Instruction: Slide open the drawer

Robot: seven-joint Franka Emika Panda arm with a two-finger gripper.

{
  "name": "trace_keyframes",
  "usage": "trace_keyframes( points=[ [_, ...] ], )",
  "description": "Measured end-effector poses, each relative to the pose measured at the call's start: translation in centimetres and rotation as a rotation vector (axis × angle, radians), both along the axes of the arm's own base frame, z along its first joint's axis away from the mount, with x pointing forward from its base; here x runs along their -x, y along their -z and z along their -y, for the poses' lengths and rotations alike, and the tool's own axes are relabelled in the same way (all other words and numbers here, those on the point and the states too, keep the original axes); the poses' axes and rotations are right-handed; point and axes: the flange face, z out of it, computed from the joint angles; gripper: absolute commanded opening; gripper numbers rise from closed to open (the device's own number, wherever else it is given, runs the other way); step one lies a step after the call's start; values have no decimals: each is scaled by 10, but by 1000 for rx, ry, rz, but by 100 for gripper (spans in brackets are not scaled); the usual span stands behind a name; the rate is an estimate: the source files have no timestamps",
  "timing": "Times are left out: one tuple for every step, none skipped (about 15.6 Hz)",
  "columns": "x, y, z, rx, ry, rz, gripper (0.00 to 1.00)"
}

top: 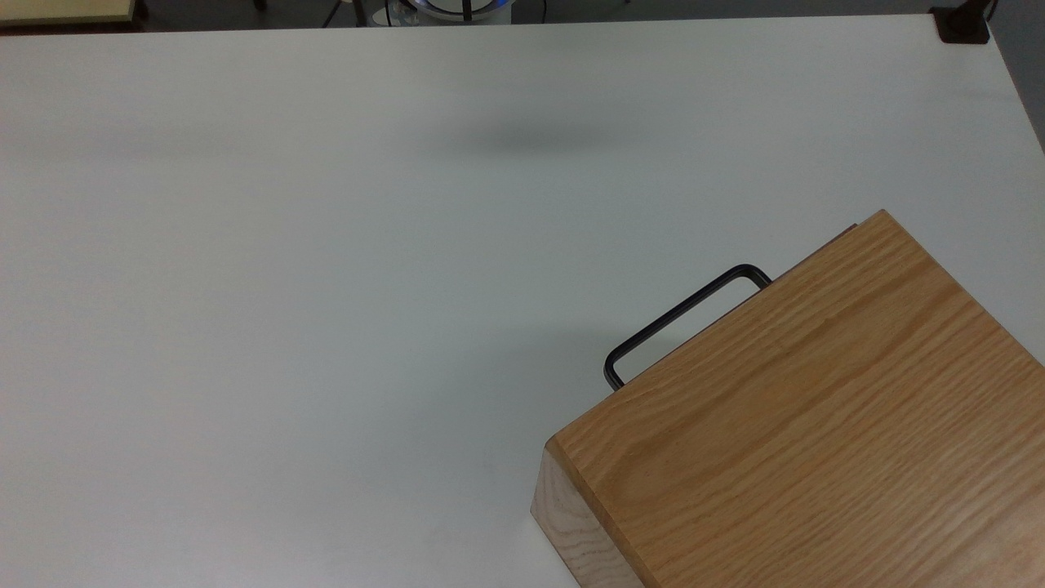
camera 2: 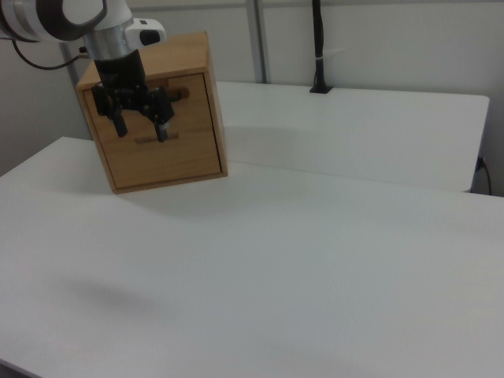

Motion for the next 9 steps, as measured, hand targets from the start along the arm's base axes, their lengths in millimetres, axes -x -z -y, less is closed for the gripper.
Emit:
trace_keyframes(
  points=[
    [0,0,0,1,-16,0,100],
    [0,0,0,1,-16,0,100],
    [0,0,0,1,-16,0,100],
    [0,0,0,1,-16,0,100],
    [0,0,0,1,-16,0,100],
    [0,0,0,1,-16,0,100],
    [0,0,0,1,-16,0,100],
    [0,0,0,1,-16,0,100],
    [0,0,0,1,-16,0,100]
  ],
)
